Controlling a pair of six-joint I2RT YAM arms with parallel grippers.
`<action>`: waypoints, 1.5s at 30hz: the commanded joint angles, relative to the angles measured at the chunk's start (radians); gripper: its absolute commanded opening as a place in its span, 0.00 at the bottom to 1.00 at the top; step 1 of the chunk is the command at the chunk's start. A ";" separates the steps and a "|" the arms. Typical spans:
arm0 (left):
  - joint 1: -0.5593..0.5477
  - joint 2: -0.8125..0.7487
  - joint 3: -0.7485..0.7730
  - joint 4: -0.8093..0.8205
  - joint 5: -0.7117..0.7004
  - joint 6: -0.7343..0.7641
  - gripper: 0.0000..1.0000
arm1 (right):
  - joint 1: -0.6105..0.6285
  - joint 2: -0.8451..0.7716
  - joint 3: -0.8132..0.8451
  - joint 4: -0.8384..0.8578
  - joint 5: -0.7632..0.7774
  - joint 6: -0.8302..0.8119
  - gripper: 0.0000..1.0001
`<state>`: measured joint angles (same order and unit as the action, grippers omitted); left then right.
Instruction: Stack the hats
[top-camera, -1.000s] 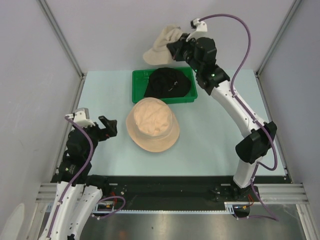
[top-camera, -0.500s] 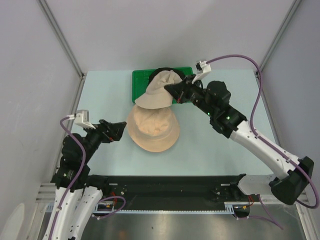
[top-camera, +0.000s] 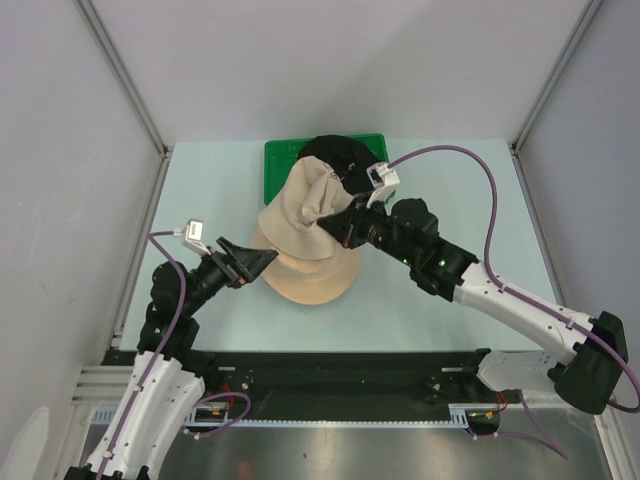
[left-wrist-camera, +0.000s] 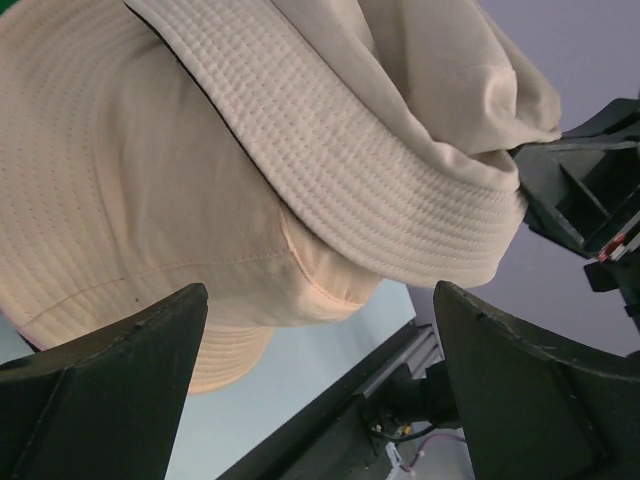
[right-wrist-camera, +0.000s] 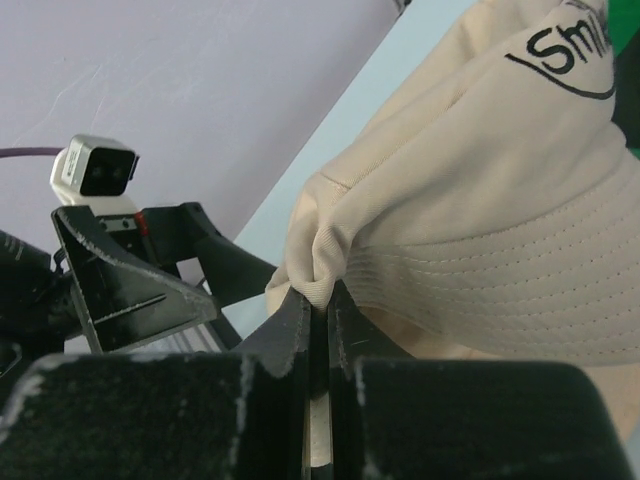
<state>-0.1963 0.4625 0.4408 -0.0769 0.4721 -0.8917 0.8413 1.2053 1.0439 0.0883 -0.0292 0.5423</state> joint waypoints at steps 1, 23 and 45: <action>-0.005 -0.007 -0.014 0.146 0.050 -0.098 1.00 | 0.051 -0.042 -0.019 0.060 0.028 0.031 0.00; -0.005 0.116 -0.043 0.282 -0.098 -0.085 0.84 | 0.134 -0.084 -0.062 0.080 0.061 0.071 0.00; 0.000 0.082 -0.065 0.238 -0.200 -0.059 0.04 | 0.173 -0.108 -0.148 -0.045 0.152 0.094 0.00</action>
<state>-0.1963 0.5911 0.3733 0.2050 0.3046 -0.9852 0.9936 1.1511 0.9207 0.0757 0.0650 0.6216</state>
